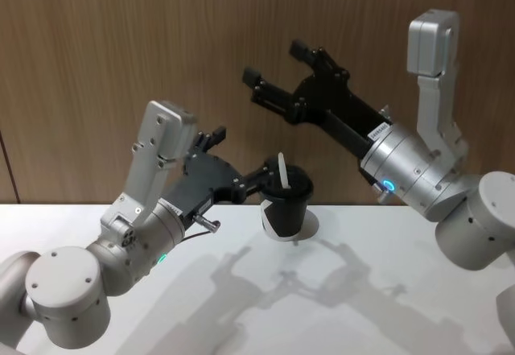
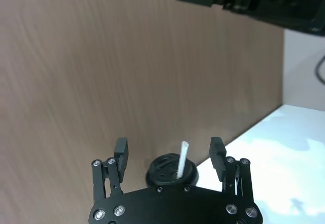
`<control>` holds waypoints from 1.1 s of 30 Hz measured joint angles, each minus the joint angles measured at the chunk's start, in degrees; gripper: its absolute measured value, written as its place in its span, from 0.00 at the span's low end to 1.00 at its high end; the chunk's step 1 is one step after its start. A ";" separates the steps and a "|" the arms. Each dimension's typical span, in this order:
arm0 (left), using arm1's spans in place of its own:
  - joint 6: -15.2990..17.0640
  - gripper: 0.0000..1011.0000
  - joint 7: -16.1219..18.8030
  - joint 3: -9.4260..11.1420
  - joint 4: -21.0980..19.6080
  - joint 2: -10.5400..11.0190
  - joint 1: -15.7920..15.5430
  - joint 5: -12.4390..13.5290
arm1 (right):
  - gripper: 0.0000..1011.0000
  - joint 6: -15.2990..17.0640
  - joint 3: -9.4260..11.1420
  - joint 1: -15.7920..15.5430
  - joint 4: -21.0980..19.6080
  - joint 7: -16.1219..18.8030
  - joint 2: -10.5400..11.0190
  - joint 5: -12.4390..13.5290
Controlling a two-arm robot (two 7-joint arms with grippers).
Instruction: Pick up the straw with one hand, pass it to the other hand, and insert it into the cup.
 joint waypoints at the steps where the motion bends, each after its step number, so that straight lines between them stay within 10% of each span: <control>1: 0.04 0.99 0.28 -0.08 -0.05 -0.13 0.09 0.14 | 0.99 0.16 0.06 -0.05 -0.13 -0.41 -0.02 -0.06; 33: 1.14 0.99 8.24 -1.81 -0.29 -3.14 1.37 3.84 | 0.99 1.89 1.39 -1.06 -2.53 -5.21 -0.20 -0.95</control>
